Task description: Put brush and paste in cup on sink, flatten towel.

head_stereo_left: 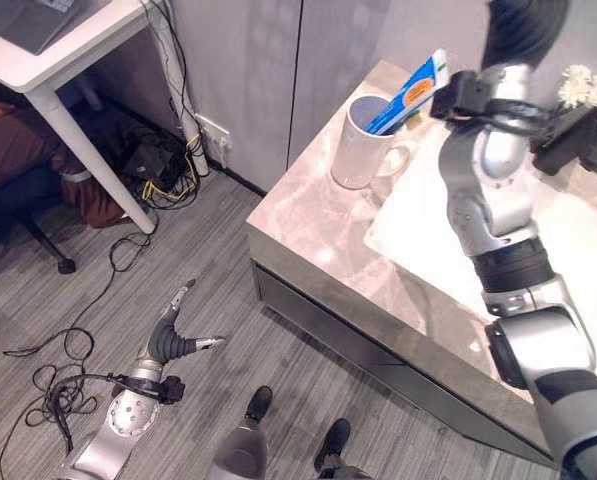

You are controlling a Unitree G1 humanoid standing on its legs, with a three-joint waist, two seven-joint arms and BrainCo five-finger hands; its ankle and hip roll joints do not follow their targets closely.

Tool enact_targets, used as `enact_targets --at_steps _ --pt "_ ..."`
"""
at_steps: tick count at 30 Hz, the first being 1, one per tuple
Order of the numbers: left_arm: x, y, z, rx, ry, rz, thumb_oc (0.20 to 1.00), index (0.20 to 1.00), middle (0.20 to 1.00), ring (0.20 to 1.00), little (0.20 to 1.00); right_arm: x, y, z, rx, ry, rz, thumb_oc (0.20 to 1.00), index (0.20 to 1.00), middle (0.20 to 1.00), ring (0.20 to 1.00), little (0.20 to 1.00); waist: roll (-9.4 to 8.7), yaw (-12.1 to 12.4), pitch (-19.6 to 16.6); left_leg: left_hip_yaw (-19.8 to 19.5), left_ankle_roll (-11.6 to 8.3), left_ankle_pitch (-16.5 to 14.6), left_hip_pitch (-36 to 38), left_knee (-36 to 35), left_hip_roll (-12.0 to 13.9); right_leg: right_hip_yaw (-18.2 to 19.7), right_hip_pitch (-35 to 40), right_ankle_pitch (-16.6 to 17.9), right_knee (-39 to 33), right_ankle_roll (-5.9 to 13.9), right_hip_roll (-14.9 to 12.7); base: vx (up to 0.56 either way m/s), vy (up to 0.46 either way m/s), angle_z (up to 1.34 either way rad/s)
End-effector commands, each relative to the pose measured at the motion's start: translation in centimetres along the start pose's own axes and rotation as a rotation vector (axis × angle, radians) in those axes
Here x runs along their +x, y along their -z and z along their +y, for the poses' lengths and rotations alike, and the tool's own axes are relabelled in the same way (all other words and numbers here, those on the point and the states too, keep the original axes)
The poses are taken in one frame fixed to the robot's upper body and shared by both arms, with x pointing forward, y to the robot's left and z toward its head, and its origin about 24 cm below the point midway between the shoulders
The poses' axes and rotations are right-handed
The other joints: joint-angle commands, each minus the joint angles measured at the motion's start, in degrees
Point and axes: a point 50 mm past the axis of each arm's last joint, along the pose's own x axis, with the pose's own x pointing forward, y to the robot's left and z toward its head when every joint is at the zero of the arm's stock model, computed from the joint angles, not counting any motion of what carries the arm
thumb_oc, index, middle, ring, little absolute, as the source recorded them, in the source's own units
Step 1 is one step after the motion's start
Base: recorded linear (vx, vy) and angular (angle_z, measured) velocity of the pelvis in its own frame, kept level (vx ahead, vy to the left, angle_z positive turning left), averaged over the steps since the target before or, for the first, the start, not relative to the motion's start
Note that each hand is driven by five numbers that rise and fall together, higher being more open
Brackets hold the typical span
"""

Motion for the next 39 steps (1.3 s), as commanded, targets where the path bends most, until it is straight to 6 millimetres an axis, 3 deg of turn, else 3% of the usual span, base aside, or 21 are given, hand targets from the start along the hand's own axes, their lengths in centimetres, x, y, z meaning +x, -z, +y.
enact_targets --at_steps 1,5,6,7,10,12,14,16,21,23,26,28,29,31,32,33,35,36,37,38,39 --pt "0.0 -1.7 1.2 0.109 0.008 -0.133 1.0 1.0 1.0 1.0 1.0 0.1 -2.7 -2.9 -0.147 0.024 -0.16 1.0 1.0 1.0 1.0 1.0 0.71 -1.86 -2.24 0.95 1.42 -2.52 1.55 -0.61 -0.26 2.83 2.92 4.83 0.17 2.76 -3.98 -0.04 0.056 -0.17" --pt "0.4 -1.9 1.9 0.116 -0.058 -0.149 1.0 1.0 1.0 1.0 1.0 -2.6 -4.7 -7.5 -0.31 0.122 -0.228 1.0 1.0 1.0 1.0 1.0 1.52 -4.46 -2.83 2.03 1.66 -2.94 1.87 -0.65 -0.59 3.66 2.51 5.17 0.17 3.2 -4.45 -0.02 0.055 -0.16" --pt "0.3 -1.9 1.8 0.117 -0.053 -0.149 1.0 1.0 1.0 1.0 1.0 -2.9 -4.7 -7.6 -0.315 0.125 -0.227 1.0 1.0 1.0 1.0 1.0 1.46 -4.3 -2.97 1.98 1.69 -2.94 1.88 -0.65 -0.63 3.61 2.55 5.17 0.17 3.24 -4.48 -0.01 0.088 -0.24" --pt "0.2 -1.9 2.6 0.119 -0.113 -0.147 1.0 1.0 1.0 1.0 1.0 -4.3 -5.9 -9.8 -0.429 0.166 -0.253 1.0 1.0 1.0 1.0 1.0 1.78 -5.77 -3.39 2.53 1.85 -3.15 1.97 -0.65 -1.13 4.23 2.19 6.02 0.17 3.7 -5.05 -0.02 0.085 -0.23" --pt "-0.3 -1.4 3.7 0.118 -0.175 -0.123 1.0 1.0 1.0 1.0 1.0 -6.3 -7.4 -12.2 -0.571 0.217 -0.273 1.0 1.0 1.0 1.0 1.0 2.12 -7.98 -3.56 3.77 2.34 -3.56 2.3 -0.65 -1.98 5.77 1.33 8.3 0.17 4.31 -5.85 -0.03 0.082 -0.16" --pt "-0.5 -1.2 3.9 0.13 -0.175 -0.117 1.0 1.0 1.0 1.0 1.0 -6.9 -7.7 -12.8 -0.612 0.24 -0.276 1.0 1.0 1.0 1.0 1.0 2.09 -8.26 -3.86 4.39 2.56 -3.76 2.43 -0.65 -2.25 6.39 0.97 8.87 0.17 4.55 -6.08 -0.04 0.113 -0.2" --pt "-1.0 -0.8 4.6 0.129 -0.214 -0.092 1.0 1.0 1.0 1.0 1.0 -8.3 -8.9 -15.1 -0.771 0.296 -0.267 1.0 1.0 1.0 1.0 1.0 2.26 -10.77 -3.58 6.05 3.32 -3.64 2.99 -0.65 -3.35 8.34 -0.13 12.76 0.27 5.07 -7.07 -0.08 0.164 -0.37" --pt "-1.2 -0.6 4.8 0.133 -0.219 -0.084 1.0 1.0 1.0 1.0 1.0 -9.0 -8.7 -15.6 -0.801 0.319 -0.25 1.0 1.0 1.0 1.0 1.0 2.33 -10.94 -3.55 6.71 3.54 -4.43 3.53 -0.65 -3.51 9.24 -0.24 13.7 0.26 5.47 -7.19 -0.03 0.084 -0.37" --pt "-1.2 -1.0 4.6 0.127 -0.241 -0.105 1.0 1.0 1.0 1.0 1.0 -12.4 -8.6 -18.1 -1.135 0.362 -0.127 1.0 1.0 1.0 1.0 1.0 2.42 -15.44 -2.63 10.25 4.25 -5.19 5.29 -0.65 -4.23 13.27 -2.2 18.21 0.79 6.39 -7.6 -0.06 0.101 -0.38" --pt "-1.3 -1.9 4.1 0.156 -0.227 -0.161 1.0 1.0 1.0 1.0 1.0 -15.6 -8.2 -20.3 -1.348 0.411 -0.001 1.0 1.0 1.0 1.0 1.0 2.7 -17.21 -1.64 12.74 4.68 -5.9 6.93 -0.65 -3.64 13.05 -3.74 17.2 2.55 6.3 -6.79 -0.07 0.11 -0.61" --pt "-1.3 -2.0 4.2 0.175 -0.248 -0.164 1.0 1.0 1.0 1.0 1.0 -17.7 -8.4 -22.1 -1.535 0.393 0.1 1.0 1.0 1.0 1.0 1.0 3.01 -18.06 -0.4 14.93 4.72 -5.69 7.9 -0.65 -2.64 10.98 -4.85 13.77 5.78 5.55 -5.24 -0.08 0.091 -0.66" --pt "-1.5 -2.1 4.4 0.148 -0.294 -0.158 1.0 1.0 1.0 1.0 1.0 -22.0 -9.0 -25.1 -1.663 0.47 0.32 1.0 1.0 1.0 1.0 1.0 4.48 -19.49 0.3 16.43 5.29 -5.33 8.77 -0.58 -1.02 11.05 -4.72 3.35 12.5 2.54 1.19 -0.07 0.11 -0.41" --pt "-1.6 -2.1 4.4 0.147 -0.294 -0.158 1.0 1.0 1.0 1.0 1.0 -22.0 -9.0 -25.2 -1.664 0.471 0.319 1.0 1.0 1.0 1.0 1.0 4.42 -19.41 0.32 16.55 5.21 -5.05 8.7 -0.61 -1.01 11.1 -4.97 3.4 12.79 2.33 1.21 -0.06 0.11 -0.12" --pt "-1.8 -1.9 4.4 0.138 -0.304 -0.14 1.0 1.0 1.0 1.0 1.0 -25.7 -9.0 -27.3 -1.713 0.552 0.509 1.0 1.0 1.0 1.0 1.0 4.94 -19.26 -0.3 18.5 5.36 -5.03 8.78 -0.6 -0.64 8.87 -3.92 -1.73 16.44 0.49 4.82 -0.03 0.067 -0.26" --pt "-1.8 -1.7 4.3 0.146 -0.298 -0.129 1.0 1.0 1.0 1.0 1.0 -27.1 -8.7 -27.9 -1.71 0.581 0.581 1.0 1.0 1.0 1.0 1.0 4.97 -19.13 -0.61 19.23 5.23 -4.91 8.75 -0.62 -0.52 8.58 -3.52 -2.82 16.92 0.04 5.88 -0.05 0.014 -0.63" --pt "-1.8 -1.2 4.1 0.14 -0.3 -0.101 1.0 1.0 1.0 1.0 1.0 -30.2 -7.8 -28.9 -1.678 0.664 0.75 1.0 1.0 1.0 1.0 1.0 4.87 -18.49 -0.99 20.47 4.82 -4.53 8.54 -0.65 -0.44 8.19 -2.56 -3.34 15.14 -0.5 6.67 -0.03 -0.008 -0.59" --pt "-1.9 -0.8 4.2 0.142 -0.303 -0.08 1.0 1.0 1.0 1.0 1.0 -31.4 -7.6 -29.2 -1.674 0.658 0.832 1.0 1.0 1.0 1.0 1.0 4.98 -18.34 -1.19 20.62 4.79 -4.51 8.65 -0.65 -0.39 8.86 -2.66 -3.31 14.75 -0.77 7.29 0.02 -0.027 -0.4" --pt "-1.8 -0.6 4.0 0.118 -0.309 -0.066 1.0 1.0 1.0 1.0 1.0 -35.5 -7.0 -29.5 -1.58 0.748 1.046 1.0 1.0 1.0 1.0 1.0 5.37 -18.14 -1.29 20.55 4.78 -4.72 9.05 -0.65 -0.21 9.35 -2.78 -3.51 14.84 -1.13 8.19 0.08 -0.036 -0.25" --pt "-1.7 -0.6 3.8 0.105 -0.312 -0.061 1.0 1.0 1.0 1.0 1.0 -37.5 -6.6 -29.6 -1.531 0.772 1.161 1.0 1.0 1.0 1.0 1.0 5.62 -17.88 -1.16 20.55 4.77 -5.1 9.37 -0.65 -0.18 9.18 -2.62 -4.03 14.83 -1.07 8.46 0.06 -0.04 -0.07" --pt "-1.7 -0.6 3.8 0.105 -0.314 -0.061 1.0 1.0 1.0 1.0 1.0 -37.4 -6.5 -29.7 -1.528 0.772 1.159 1.0 1.0 1.0 1.0 1.0 5.57 -17.92 -1.08 20.66 4.75 -4.76 9.2 -0.65 -0.18 9.21 -2.76 -3.67 14.71 -1.17 8.46 0.03 -0.033 0.02" --pt "-1.6 -0.5 3.7 0.083 -0.319 -0.055 1.0 1.0 1.0 1.0 1.0 -39.0 -5.9 -29.5 -1.483 0.771 1.262 1.0 1.0 1.0 1.0 1.0 5.68 -17.69 -0.92 20.68 4.71 -4.8 9.42 -0.65 -0.24 9.02 -2.46 -3.64 14.26 -1.35 8.49 0.03 -0.06 0.01"
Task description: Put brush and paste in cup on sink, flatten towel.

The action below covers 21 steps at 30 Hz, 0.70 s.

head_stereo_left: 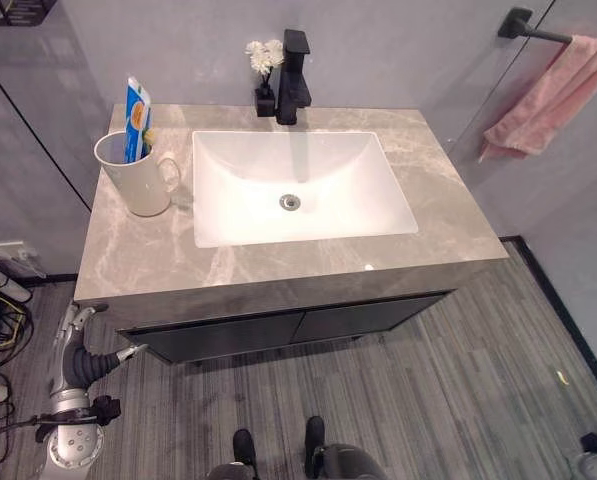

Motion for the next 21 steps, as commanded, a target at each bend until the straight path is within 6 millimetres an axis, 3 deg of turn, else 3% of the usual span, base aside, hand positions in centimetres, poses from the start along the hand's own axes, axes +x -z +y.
enact_targets --at_steps 1,3,5,7,9,11,13,14,15,16,20,21 --pt "0.6 -5.7 -2.5 -0.139 0.081 -0.266 1.0 1.0 1.0 1.0 1.0 -1.2 0.5 2.9 0.123 -0.21 0.152 1.0 1.0 1.0 1.0 1.0 1.74 -0.15 -0.35 -3.52 -0.41 -2.95 0.11 0.29 -2.19 -0.04 -0.87 0.6 1.85 0.96 2.68 0.1 -0.08 0.03" --pt "0.5 -5.7 -2.9 -0.173 0.088 -0.25 1.0 1.0 1.0 1.0 1.0 -3.3 1.7 5.3 0.053 -0.402 0.206 1.0 1.0 1.0 1.0 1.0 2.19 0.56 0.01 -4.08 -0.65 -3.24 0.78 0.54 -2.26 0.12 0.34 0.19 0.52 0.61 2.89 0.08 -0.075 0.0" --pt "0.5 -5.8 -3.1 -0.183 0.092 -0.25 1.0 1.0 1.0 1.0 1.0 -3.9 1.5 6.2 0.034 -0.464 0.207 1.0 1.0 1.0 1.0 1.0 2.26 0.9 0.07 -4.08 -0.82 -2.79 0.5 0.75 -2.31 0.23 0.44 0.57 -0.27 0.37 2.9 0.04 -0.075 0.01" --pt "0.6 -6.7 -4.0 -0.249 0.118 -0.263 1.0 1.0 1.0 1.0 1.0 -8.1 1.0 10.1 -0.116 -0.808 0.137 1.0 1.0 1.0 1.0 1.0 2.99 2.91 1.21 -5.14 -1.69 -4.16 -1.78 5.73 -2.34 -0.75 2.12 0.68 -2.66 -0.18 2.08 0.09 -0.152 0.13" --pt "0.5 -7.0 -4.0 -0.281 0.118 -0.266 1.0 1.0 1.0 1.0 1.0 -9.8 0.8 11.2 -0.2 -0.91 0.105 1.0 1.0 1.0 1.0 1.0 3.57 3.96 1.5 -6.04 -2.37 -4.53 -2.94 7.8 -2.45 -1.42 3.18 0.8 -4.04 -0.45 1.71 0.08 -0.119 0.44" --pt "1.0 -8.1 -3.1 -0.287 0.118 -0.337 1.0 1.0 1.0 1.0 1.0 -11.9 -0.5 12.8 -0.354 -1.045 -0.072 1.0 1.0 1.0 1.0 1.0 4.55 5.91 3.29 -7.73 -5.39 -5.25 -7.98 19.08 -2.77 -3.76 5.9 0.36 -5.87 -1.32 0.41 0.07 -0.142 0.63" --pt "1.1 -8.3 -2.5 -0.262 0.121 -0.368 1.0 1.0 1.0 1.0 1.0 -12.3 -0.9 12.9 -0.334 -1.059 -0.102 1.0 1.0 1.0 1.0 1.0 5.26 6.48 3.77 -7.3 -8.05 -1.95 -10.59 22.35 -1.43 -5.78 7.55 -0.26 -6.66 -1.8 -0.2 0.04 -0.062 0.81" --pt "1.3 -8.3 -2.3 -0.253 0.115 -0.365 1.0 1.0 1.0 1.0 1.0 -12.2 -0.8 12.8 -0.312 -1.042 -0.083 1.0 1.0 1.0 1.0 1.0 5.43 6.1 3.71 -5.95 -8.67 -0.8 -11.6 22.34 0.44 -7.68 8.53 -0.55 -7.26 -1.82 -0.62 0.02 -0.029 0.86" --pt "1.3 -8.3 -2.3 -0.253 0.115 -0.365 1.0 1.0 1.0 1.0 1.0 -12.2 -0.8 12.8 -0.312 -1.042 -0.083 1.0 1.0 1.0 1.0 1.0 5.44 6.03 3.7 -6.02 -8.67 -0.8 -11.64 22.38 0.43 -7.76 8.56 -0.54 -7.29 -1.82 -0.61 0.05 0.001 1.0" --pt "1.6 -8.4 -2.1 -0.282 0.094 -0.355 1.0 1.0 1.0 1.0 1.0 -12.4 0.1 12.4 -0.283 -1.017 -0.03 1.0 1.0 1.0 1.0 1.0 5.83 5.77 3.4 -0.33 -8.01 -1.06 -12.05 19.12 4.06 -11.45 10.4 -1.21 -7.92 -1.44 -1.86 0.04 0.013 0.91" --pt "1.6 -8.8 -1.7 -0.347 0.051 -0.361 1.0 1.0 1.0 1.0 1.0 -13.0 0.2 12.5 -0.211 -1.013 0.047 1.0 1.0 1.0 1.0 1.0 6.02 6.06 3.16 -1.95 -6.58 -2.83 -12.1 19.02 2.65 -12.45 10.05 -1.43 -7.39 -0.95 -2.52 0.03 0.036 0.87" --pt "1.3 -9.1 -1.7 -0.348 0.065 -0.378 1.0 1.0 1.0 1.0 1.0 -13.1 1.1 12.2 -0.22 -1.008 0.094 1.0 1.0 1.0 1.0 1.0 6.31 6.23 2.79 -2.52 -5.91 -3.08 -11.24 17.62 1.82 -12.77 10.15 -1.67 -7.13 -0.74 -2.7 0.15 0.134 -0.03"
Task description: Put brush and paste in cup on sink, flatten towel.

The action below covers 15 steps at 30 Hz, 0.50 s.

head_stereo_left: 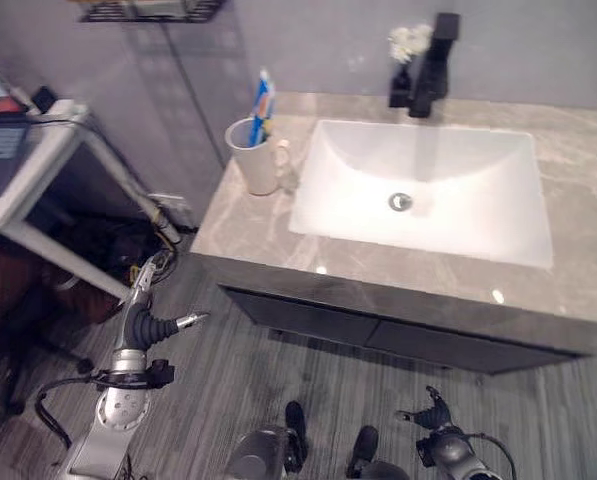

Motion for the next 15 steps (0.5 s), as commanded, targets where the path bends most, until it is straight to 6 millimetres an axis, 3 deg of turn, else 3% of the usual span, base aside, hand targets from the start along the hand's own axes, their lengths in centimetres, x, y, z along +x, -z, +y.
enact_targets --at_steps 1,4,8,9,13,14,15 --pt "0.5 -2.6 1.0 -0.065 -0.046 -0.138 1.0 1.0 1.0 1.0 1.0 -0.6 3.0 -0.4 0.048 0.033 0.128 1.0 1.0 1.0 1.0 1.0 -0.3 0.03 -2.83 -3.25 1.55 -3.95 -0.7 0.2 -1.99 2.94 -0.11 -0.18 1.93 2.67 0.64 0.13 0.099 -0.07" --pt "1.0 -3.8 1.2 -0.105 -0.035 -0.186 1.0 1.0 1.0 1.0 1.0 -0.9 3.8 -0.2 0.049 0.024 0.17 1.0 1.0 1.0 1.0 1.0 -0.62 0.42 -3.69 -4.25 2.72 -4.58 1.37 -2.37 -3.67 1.9 0.57 -0.37 2.66 3.2 -0.45 0.14 0.132 0.39" --pt "1.8 -5.6 1.4 -0.189 0.027 -0.26 1.0 1.0 1.0 1.0 1.0 -0.6 3.1 0.0 0.045 -0.005 0.154 1.0 1.0 1.0 1.0 1.0 -1.07 0.38 -3.92 -4.99 4.35 -5.42 3.12 -4.36 -5.09 2.23 -1.19 -1.24 8.15 3.87 -1.96 0.08 0.125 0.29" --pt "1.9 -6.1 1.2 -0.211 0.062 -0.279 0.947 0.947 0.947 0.947 0.947 -0.6 3.0 0.0 0.05 -0.008 0.151 1.0 1.0 1.0 1.0 1.0 -0.97 0.18 -3.68 -5.03 4.73 -5.6 3.84 -4.97 -5.19 2.69 -2.78 -0.97 11.13 4.24 -2.66 0.02 0.071 0.22" --pt "1.9 -6.1 1.2 -0.211 0.062 -0.279 0.947 0.947 0.947 0.947 0.947 -0.6 3.0 0.0 0.05 -0.008 0.151 1.0 1.0 1.0 1.0 1.0 -0.98 0.19 -3.69 -5.02 4.73 -5.6 3.84 -4.97 -5.19 2.7 -2.8 -0.98 11.15 4.24 -2.66 0.0 0.06 0.08" --pt "2.1 -8.0 1.7 -0.19 0.175 -0.376 0.2 0.2 0.2 0.2 0.2 -0.2 1.9 -0.1 0.073 -0.018 0.119 1.0 1.0 1.0 1.0 1.0 0.26 -1.9 -1.53 -5.75 5.92 -5.73 6.26 -6.72 -4.28 5.9 -8.87 2.94 22.12 5.73 -3.11 0.05 0.219 -0.01" --pt "2.5 -8.7 1.5 -0.235 0.227 -0.407 0.2 0.2 0.2 0.2 0.2 -0.3 2.0 0.2 0.079 -0.04 0.125 1.0 1.0 1.0 1.0 1.0 0.13 -3.2 -1.31 -6.99 5.9 -5.71 7.87 -8.19 -4.79 10.79 -12.38 1.26 21.32 5.27 -0.23 0.08 0.212 -0.03"
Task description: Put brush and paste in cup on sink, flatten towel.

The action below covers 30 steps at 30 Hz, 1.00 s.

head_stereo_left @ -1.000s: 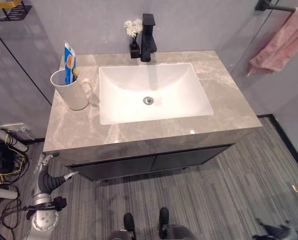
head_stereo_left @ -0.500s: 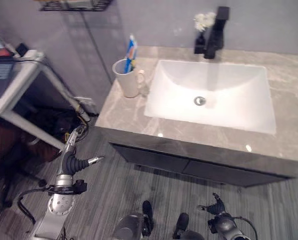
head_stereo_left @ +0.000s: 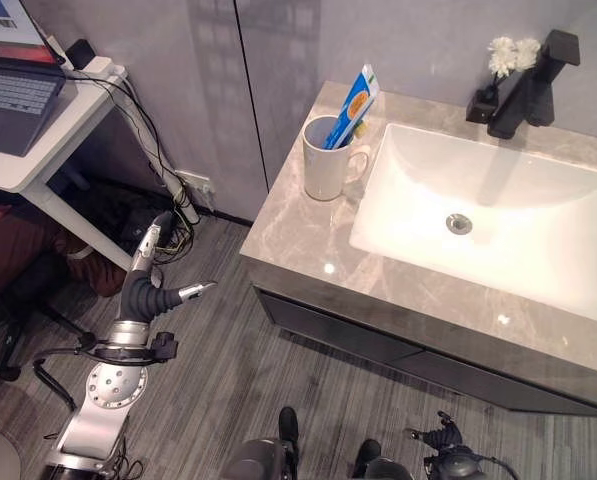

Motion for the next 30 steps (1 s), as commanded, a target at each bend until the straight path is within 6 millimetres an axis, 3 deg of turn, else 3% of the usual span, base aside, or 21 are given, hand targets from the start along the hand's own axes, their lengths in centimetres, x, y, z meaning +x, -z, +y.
enact_targets --at_steps 1,3,4,5,6,9,11,20,27,30 --pt "0.8 -4.3 -0.1 -0.1 0.197 -0.209 0.2 0.2 0.2 0.2 0.2 0.0 0.2 0.1 0.004 -0.035 0.017 1.0 1.0 1.0 1.0 1.0 0.54 -3.15 0.39 -2.01 -0.61 -3.45 2.27 0.12 0.13 10.53 -11.12 6.83 7.97 -0.26 4.84 0.12 -0.009 0.01" --pt "0.7 -4.5 -0.3 -0.159 0.228 -0.203 0.2 0.2 0.2 0.2 0.2 -0.1 0.8 0.1 -0.031 -0.046 0.043 1.0 1.0 1.0 1.0 1.0 0.45 -3.28 0.4 -1.84 -1.11 -3.88 3.06 -0.32 0.37 10.27 -11.42 9.26 2.25 0.34 2.96 0.12 -0.108 0.15" --pt "0.8 -4.4 -0.2 -0.212 0.239 -0.191 0.2 0.2 0.2 0.2 0.2 -0.1 1.1 0.1 -0.039 -0.057 0.058 1.0 1.0 1.0 1.0 1.0 0.12 -4.34 0.72 -2.81 -1.76 -4.59 3.97 -0.25 0.42 12.91 -13.81 13.47 -3.04 1.83 1.73 0.1 -0.118 0.19" --pt "0.8 -4.4 -0.2 -0.213 0.24 -0.19 0.2 0.2 0.2 0.2 0.2 -0.1 1.1 0.1 -0.039 -0.057 0.058 1.0 1.0 1.0 1.0 1.0 0.22 -4.3 0.71 -2.81 -1.75 -4.71 3.97 -0.19 0.5 12.87 -13.62 13.68 -3.4 1.89 1.83 0.12 -0.128 0.23" --pt "1.0 -4.0 -0.5 -0.261 0.249 -0.167 0.2 0.2 0.2 0.2 0.2 -0.2 1.5 0.1 -0.025 -0.064 0.069 1.0 1.0 1.0 1.0 1.0 -0.14 -5.07 0.96 -3.89 -1.99 -5.2 4.31 0.55 0.28 15.46 -13.38 14.38 -3.84 2.1 2.3 0.13 -0.103 0.32" --pt "0.5 -3.7 -1.1 -0.278 0.292 -0.143 0.2 0.2 0.2 0.2 0.2 -0.4 2.3 0.2 -0.011 -0.071 0.102 1.0 1.0 1.0 1.0 1.0 -0.83 -5.1 0.13 -4.05 -2.17 -6.29 4.82 1.25 0.15 15.8 -11.44 16.04 -6.9 2.41 1.81 0.09 -0.072 0.54" --pt "0.1 -3.3 -0.9 -0.275 0.31 -0.108 0.2 0.2 0.2 0.2 0.2 -0.8 3.4 0.7 0.002 -0.113 0.14 1.0 1.0 1.0 1.0 1.0 -1.64 -4.82 -2.09 -3.68 -2.54 -6.47 5.86 0.3 0.03 16.23 -8.71 17.27 -10.75 2.64 2.96 0.17 -0.124 0.31" --pt "-0.1 -2.6 -0.7 -0.301 0.257 -0.07 0.2 0.2 0.2 0.2 0.2 -1.2 4.9 0.5 0.047 -0.11 0.187 1.0 1.0 1.0 1.0 1.0 -1.35 -4.4 -4.68 -3.91 -3.87 -5.64 6.36 -0.81 1.37 15.49 -5.32 14.93 -12.81 1.6 4.77 0.08 -0.08 -0.1" --pt "0.2 -2.3 -0.2 -0.378 0.169 -0.062 0.2 0.2 0.2 0.2 0.2 -1.6 6.2 0.1 0.068 -0.09 0.231 1.0 1.0 1.0 1.0 1.0 0.61 -5.16 -4.82 -3.83 -4.52 -4.66 6.0 -1.8 1.58 15.27 -5.13 13.99 -13.23 1.13 4.94 0.03 -0.024 0.04" --pt "0.4 -2.6 0.8 -0.305 0.154 -0.09 0.2 0.2 0.2 0.2 0.2 -1.9 6.9 0.0 0.076 -0.094 0.242 1.0 1.0 1.0 1.0 1.0 1.82 -5.69 -4.7 -3.11 -4.62 -4.14 5.47 -2.62 1.39 16.05 -6.25 14.33 -13.35 1.22 4.95 0.02 0.026 -0.05"
